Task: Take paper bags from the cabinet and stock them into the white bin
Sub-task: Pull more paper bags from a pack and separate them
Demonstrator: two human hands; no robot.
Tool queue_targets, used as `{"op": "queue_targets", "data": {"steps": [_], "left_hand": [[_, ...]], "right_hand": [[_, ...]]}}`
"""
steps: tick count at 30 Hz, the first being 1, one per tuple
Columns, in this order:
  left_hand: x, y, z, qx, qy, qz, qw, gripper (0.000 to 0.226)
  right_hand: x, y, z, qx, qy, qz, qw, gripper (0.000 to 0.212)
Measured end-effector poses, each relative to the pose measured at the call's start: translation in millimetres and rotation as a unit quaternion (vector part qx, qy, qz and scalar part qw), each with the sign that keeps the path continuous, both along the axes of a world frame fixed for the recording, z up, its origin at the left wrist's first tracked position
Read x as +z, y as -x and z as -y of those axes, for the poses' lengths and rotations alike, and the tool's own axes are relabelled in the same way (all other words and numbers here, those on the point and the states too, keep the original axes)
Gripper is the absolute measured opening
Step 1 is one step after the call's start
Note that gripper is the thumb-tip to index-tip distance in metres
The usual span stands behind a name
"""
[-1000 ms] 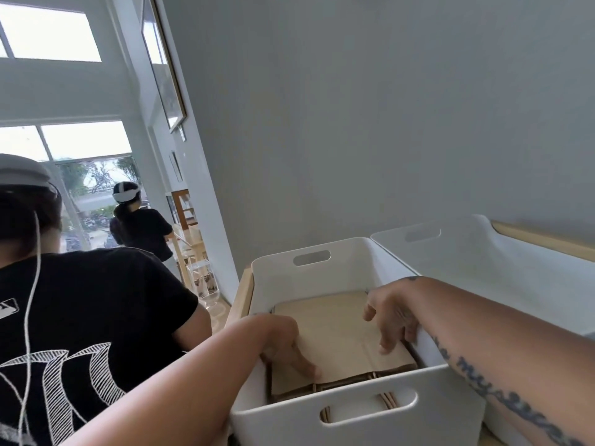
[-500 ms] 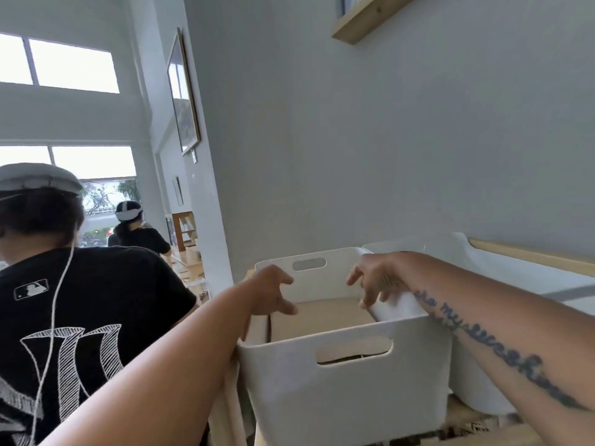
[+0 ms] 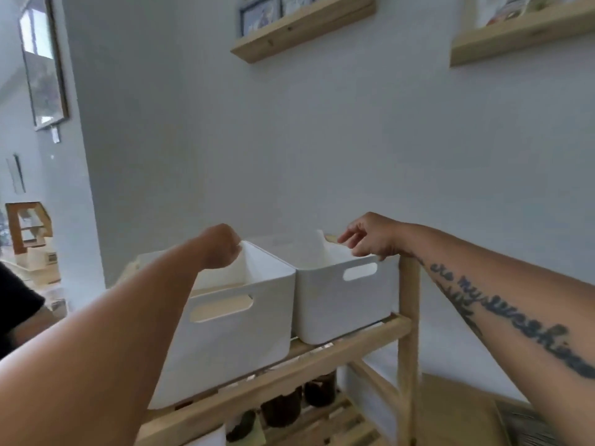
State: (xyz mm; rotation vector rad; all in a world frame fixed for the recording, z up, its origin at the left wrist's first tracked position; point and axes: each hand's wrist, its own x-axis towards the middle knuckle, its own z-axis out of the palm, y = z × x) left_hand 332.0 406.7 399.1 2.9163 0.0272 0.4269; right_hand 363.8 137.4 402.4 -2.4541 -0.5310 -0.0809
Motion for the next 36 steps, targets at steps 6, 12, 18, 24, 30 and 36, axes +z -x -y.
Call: {"op": "queue_targets", "data": {"steps": [6,12,18,24,30,36], "left_hand": [[-9.7,-15.0,129.7,-0.109,0.038,0.056,0.992,0.038],[-42.0,-11.2,277.8,-0.209,0.033,0.013,0.977,0.038],[-125.2,2.9,421.3,-0.292,0.011,-0.077,0.953,0.041],[-228.5,28.2,528.1,-0.379,-0.056,-0.189,0.904,0.045],[-278.7,61.5,613.3,-0.476,-0.04,-0.227,0.848,0.043],[-312.8,91.5,669.4,-0.573,-0.02,-0.217,0.79,0.045]], "right_hand": [[-9.3,38.4,127.4,-0.111,0.015,-0.014,0.994,0.037],[-33.8,86.3,258.3,-0.177,0.034,-0.018,0.983,0.036],[-119.1,142.3,398.0,-0.267,0.013,-0.076,0.961,0.036],[-232.3,206.7,476.6,-0.357,-0.041,-0.142,0.922,0.035],[-301.6,257.3,513.2,-0.469,-0.087,-0.116,0.871,0.026],[-329.4,283.3,508.8,-0.524,-0.095,-0.057,0.845,0.023]]}}
